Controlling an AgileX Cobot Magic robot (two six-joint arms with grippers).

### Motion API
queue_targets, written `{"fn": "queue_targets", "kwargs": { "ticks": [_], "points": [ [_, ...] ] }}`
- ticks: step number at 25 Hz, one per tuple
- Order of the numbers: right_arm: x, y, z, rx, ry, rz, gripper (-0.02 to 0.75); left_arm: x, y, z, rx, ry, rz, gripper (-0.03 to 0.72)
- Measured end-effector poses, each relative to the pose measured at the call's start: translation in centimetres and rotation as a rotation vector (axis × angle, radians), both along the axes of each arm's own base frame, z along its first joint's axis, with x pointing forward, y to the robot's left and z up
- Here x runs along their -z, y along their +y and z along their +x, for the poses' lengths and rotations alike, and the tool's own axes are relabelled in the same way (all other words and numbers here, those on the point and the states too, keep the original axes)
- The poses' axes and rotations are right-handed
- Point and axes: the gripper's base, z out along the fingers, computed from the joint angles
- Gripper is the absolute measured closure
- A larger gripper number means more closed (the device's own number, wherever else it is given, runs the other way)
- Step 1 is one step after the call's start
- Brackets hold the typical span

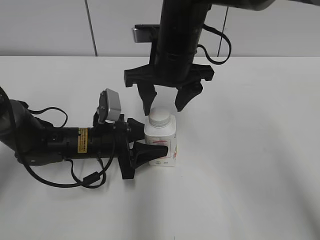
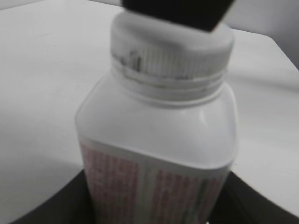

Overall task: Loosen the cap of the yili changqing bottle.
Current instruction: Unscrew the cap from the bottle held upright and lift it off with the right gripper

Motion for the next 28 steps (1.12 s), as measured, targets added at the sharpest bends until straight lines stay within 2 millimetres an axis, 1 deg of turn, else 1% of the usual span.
{"fn": "queue_targets", "kwargs": {
  "ticks": [1, 3, 7, 9, 12, 13, 19, 22, 28],
  "points": [
    [0.37, 0.05, 0.07, 0.000, 0.007, -0.005, 0.181, 0.00, 0.00, 0.00, 0.000, 0.000, 0.000, 0.299],
    [0.97, 0.13, 0.17, 0.000, 0.017, -0.014, 0.181, 0.00, 0.00, 0.00, 0.000, 0.000, 0.000, 0.313],
    [1.20, 0.19, 0.17, -0.001, 0.021, -0.017, 0.188, 0.00, 0.00, 0.00, 0.000, 0.000, 0.000, 0.315],
    [1.20, 0.19, 0.17, -0.001, 0.021, -0.017, 0.223, 0.00, 0.00, 0.00, 0.000, 0.000, 0.000, 0.315],
    [1.19, 0.33, 0.10, -0.001, 0.023, -0.010, 0.322, 0.00, 0.00, 0.00, 0.000, 0.000, 0.000, 0.321],
    [1.19, 0.33, 0.09, -0.001, 0.023, -0.010, 0.340, 0.00, 0.00, 0.00, 0.000, -0.001, 0.000, 0.321],
    [1.19, 0.33, 0.10, -0.021, 0.019, -0.011, 0.340, 0.00, 0.00, 0.00, 0.000, -0.001, 0.000, 0.327],
    [1.19, 0.33, 0.09, -0.104, 0.004, -0.011, 0.340, 0.00, 0.00, 0.00, 0.000, -0.001, 0.000, 0.334],
    [1.18, 0.40, 0.04, -0.437, -0.054, -0.006, 0.340, 0.02, 0.00, -0.03, 0.005, -0.004, 0.002, 0.344]
  ]
}}
